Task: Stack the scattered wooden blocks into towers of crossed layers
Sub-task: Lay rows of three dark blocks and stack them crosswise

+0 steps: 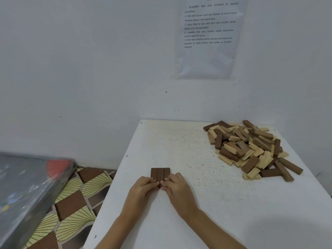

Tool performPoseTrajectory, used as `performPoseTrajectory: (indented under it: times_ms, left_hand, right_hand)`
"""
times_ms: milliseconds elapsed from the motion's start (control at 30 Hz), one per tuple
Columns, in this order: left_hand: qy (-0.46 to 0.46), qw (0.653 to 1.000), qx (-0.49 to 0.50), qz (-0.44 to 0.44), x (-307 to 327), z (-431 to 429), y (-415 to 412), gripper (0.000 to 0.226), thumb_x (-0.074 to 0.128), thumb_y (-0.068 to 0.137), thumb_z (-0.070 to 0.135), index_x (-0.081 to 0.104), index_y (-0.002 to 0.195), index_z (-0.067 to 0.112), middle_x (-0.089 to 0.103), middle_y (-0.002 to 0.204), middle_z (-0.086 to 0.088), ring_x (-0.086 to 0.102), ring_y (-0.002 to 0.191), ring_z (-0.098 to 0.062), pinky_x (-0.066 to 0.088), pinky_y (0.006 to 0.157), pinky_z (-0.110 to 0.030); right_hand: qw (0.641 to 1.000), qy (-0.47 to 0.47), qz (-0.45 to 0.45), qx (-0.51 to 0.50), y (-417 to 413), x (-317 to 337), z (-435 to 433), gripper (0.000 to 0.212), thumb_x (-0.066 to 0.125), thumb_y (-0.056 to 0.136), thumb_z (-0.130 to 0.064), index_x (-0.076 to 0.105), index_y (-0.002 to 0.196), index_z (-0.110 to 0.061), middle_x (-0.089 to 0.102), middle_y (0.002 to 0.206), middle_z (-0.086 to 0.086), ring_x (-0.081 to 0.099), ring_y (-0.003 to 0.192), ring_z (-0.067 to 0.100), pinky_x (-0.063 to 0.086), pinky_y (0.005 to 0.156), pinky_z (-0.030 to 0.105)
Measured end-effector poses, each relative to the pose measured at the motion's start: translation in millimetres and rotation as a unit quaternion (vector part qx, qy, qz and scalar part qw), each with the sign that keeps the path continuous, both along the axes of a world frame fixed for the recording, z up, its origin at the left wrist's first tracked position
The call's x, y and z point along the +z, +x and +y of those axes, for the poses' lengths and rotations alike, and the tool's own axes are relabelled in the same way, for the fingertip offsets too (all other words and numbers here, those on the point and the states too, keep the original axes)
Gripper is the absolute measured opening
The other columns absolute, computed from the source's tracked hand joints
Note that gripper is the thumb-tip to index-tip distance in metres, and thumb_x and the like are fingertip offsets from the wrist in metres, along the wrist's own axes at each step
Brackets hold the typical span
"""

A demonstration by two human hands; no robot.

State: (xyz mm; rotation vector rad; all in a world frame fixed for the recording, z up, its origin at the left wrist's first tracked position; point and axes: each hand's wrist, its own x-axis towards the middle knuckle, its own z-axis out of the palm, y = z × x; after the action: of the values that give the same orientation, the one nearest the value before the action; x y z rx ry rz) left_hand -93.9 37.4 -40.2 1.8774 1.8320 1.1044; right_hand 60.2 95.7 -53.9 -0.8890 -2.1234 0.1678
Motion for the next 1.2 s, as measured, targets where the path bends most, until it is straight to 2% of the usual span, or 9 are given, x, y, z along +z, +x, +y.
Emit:
performPoseTrajectory:
  times_ms: [67, 133, 233, 333, 467, 667, 767, 900, 1200]
  left_hand:
    - [-0.007, 1.000, 0.014, -0.015, -1, 4, -9, 0.030, 0.067, 0.083, -0.005, 0.074, 0.097, 0.021, 0.057, 0.097, 0.018, 0.050, 0.104, 0.011, 0.037, 0.090, -0.005]
    - [-0.004, 1.000, 0.024, -0.017, 0, 9, -19, 0.025, 0.066, 0.082, 0.001, 0.075, 0.095, 0.020, 0.059, 0.098, 0.017, 0.051, 0.105, 0.008, 0.041, 0.091, -0.010]
    - [0.006, 1.000, 0.023, 0.012, -1, 17, -30, 0.025, 0.063, 0.077, 0.011, 0.077, 0.098, 0.011, 0.060, 0.096, 0.019, 0.051, 0.105, 0.005, 0.042, 0.091, -0.012]
    - [0.017, 0.999, 0.026, 0.027, -3, 25, -38, 0.023, 0.066, 0.075, 0.007, 0.077, 0.096, 0.009, 0.063, 0.094, 0.009, 0.052, 0.100, 0.002, 0.041, 0.089, -0.010]
    - [0.038, 0.998, 0.040, 0.018, -7, 30, -45, 0.028, 0.068, 0.072, 0.001, 0.076, 0.098, 0.008, 0.064, 0.098, 0.002, 0.053, 0.101, -0.002, 0.043, 0.091, -0.015]
    - [0.054, 0.994, 0.049, 0.080, -2, 28, -42, 0.028, 0.064, 0.072, 0.008, 0.076, 0.098, 0.011, 0.067, 0.098, 0.002, 0.051, 0.098, -0.002, 0.041, 0.084, -0.012]
    - [0.057, 0.995, 0.051, 0.069, -3, 27, -42, 0.027, 0.062, 0.076, 0.008, 0.074, 0.100, 0.011, 0.065, 0.102, 0.003, 0.050, 0.099, -0.003, 0.036, 0.088, -0.007]
    - [0.058, 0.996, 0.051, 0.049, -6, 29, -45, 0.026, 0.062, 0.079, 0.010, 0.074, 0.102, 0.012, 0.064, 0.103, 0.004, 0.055, 0.100, -0.008, 0.042, 0.089, -0.016]
    - [0.064, 0.996, 0.060, 0.022, -9, 29, -46, 0.027, 0.062, 0.077, 0.006, 0.075, 0.100, 0.009, 0.062, 0.103, 0.007, 0.054, 0.101, -0.005, 0.045, 0.089, -0.021]
  right_hand:
    - [1.000, 0.003, 0.009, -0.003, -12, -3, 4, 0.005, 0.073, 0.073, -0.010, 0.073, 0.078, -0.010, 0.060, 0.074, -0.004, 0.042, 0.082, 0.011, 0.047, 0.064, 0.020]
    - [1.000, -0.004, 0.023, -0.003, -23, -4, 8, 0.003, 0.070, 0.075, -0.010, 0.073, 0.076, -0.009, 0.059, 0.073, -0.004, 0.042, 0.086, 0.011, 0.047, 0.069, 0.021]
    - [1.000, -0.020, 0.021, -0.004, -37, -5, 16, 0.004, 0.073, 0.076, -0.007, 0.071, 0.074, -0.011, 0.057, 0.071, -0.005, 0.041, 0.085, 0.011, 0.049, 0.064, 0.020]
    - [1.000, -0.028, 0.010, -0.005, -46, -3, 23, 0.015, 0.080, 0.071, -0.002, 0.069, 0.070, -0.012, 0.056, 0.068, -0.005, 0.039, 0.081, 0.010, 0.050, 0.058, 0.022]
    - [1.000, -0.014, 0.018, -0.003, -54, -1, 30, 0.013, 0.080, 0.070, -0.003, 0.070, 0.071, -0.012, 0.057, 0.070, -0.005, 0.039, 0.081, 0.010, 0.046, 0.060, 0.019]
    - [0.999, -0.028, 0.036, -0.010, -56, -5, 31, 0.017, 0.084, 0.069, -0.001, 0.072, 0.078, -0.009, 0.060, 0.081, 0.000, 0.045, 0.086, 0.011, 0.052, 0.053, 0.023]
    - [0.999, -0.017, 0.038, -0.015, -56, -4, 29, 0.008, 0.077, 0.075, -0.003, 0.072, 0.079, -0.008, 0.060, 0.082, 0.000, 0.046, 0.085, 0.010, 0.051, 0.050, 0.023]
    - [0.999, -0.004, 0.039, -0.011, -55, -4, 28, 0.007, 0.067, 0.079, -0.009, 0.073, 0.081, -0.009, 0.060, 0.082, -0.001, 0.048, 0.086, 0.009, 0.051, 0.050, 0.022]
    - [0.999, -0.009, 0.036, -0.003, -54, -1, 28, 0.021, 0.084, 0.067, 0.002, 0.073, 0.080, -0.010, 0.061, 0.078, -0.002, 0.054, 0.081, 0.014, 0.052, 0.051, 0.024]
